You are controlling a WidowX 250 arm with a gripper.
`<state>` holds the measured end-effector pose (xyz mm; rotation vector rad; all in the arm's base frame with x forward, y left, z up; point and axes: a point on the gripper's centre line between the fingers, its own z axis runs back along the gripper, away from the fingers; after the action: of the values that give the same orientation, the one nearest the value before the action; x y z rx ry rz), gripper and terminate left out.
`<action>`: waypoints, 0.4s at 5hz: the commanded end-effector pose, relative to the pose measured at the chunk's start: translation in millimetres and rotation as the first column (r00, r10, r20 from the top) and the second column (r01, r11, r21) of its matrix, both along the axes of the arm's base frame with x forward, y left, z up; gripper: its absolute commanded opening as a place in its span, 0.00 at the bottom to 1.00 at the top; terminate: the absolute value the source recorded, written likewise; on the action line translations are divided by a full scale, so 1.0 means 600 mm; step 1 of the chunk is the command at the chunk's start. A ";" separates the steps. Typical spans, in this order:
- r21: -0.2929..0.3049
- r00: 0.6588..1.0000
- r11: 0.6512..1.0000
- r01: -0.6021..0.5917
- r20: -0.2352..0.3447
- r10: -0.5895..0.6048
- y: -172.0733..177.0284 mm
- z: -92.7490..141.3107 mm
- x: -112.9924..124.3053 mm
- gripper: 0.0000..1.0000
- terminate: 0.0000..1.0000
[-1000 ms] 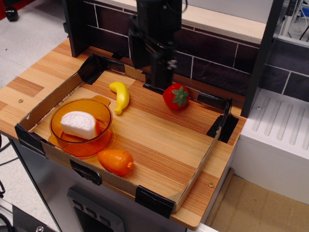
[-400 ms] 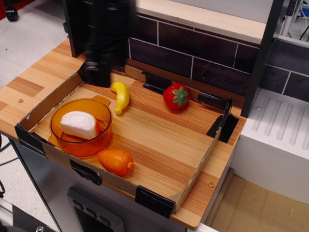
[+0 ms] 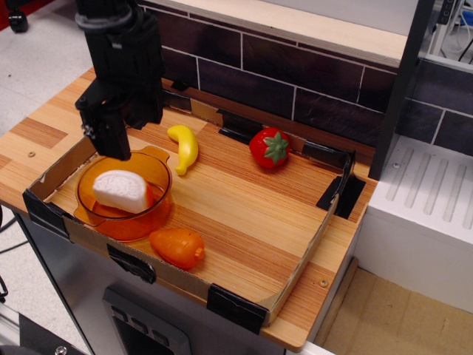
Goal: Take sushi out of pot
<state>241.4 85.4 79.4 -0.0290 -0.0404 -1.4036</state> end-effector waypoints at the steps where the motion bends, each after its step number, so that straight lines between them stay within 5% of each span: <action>1: 0.053 0.998 0.998 0.045 0.036 -0.047 0.006 -0.017 0.009 1.00 0.00; 2: 0.085 0.999 0.995 0.041 0.027 -0.043 0.004 -0.039 0.006 1.00 0.00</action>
<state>230.5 84.7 46.8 0.0339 0.0120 -1.4468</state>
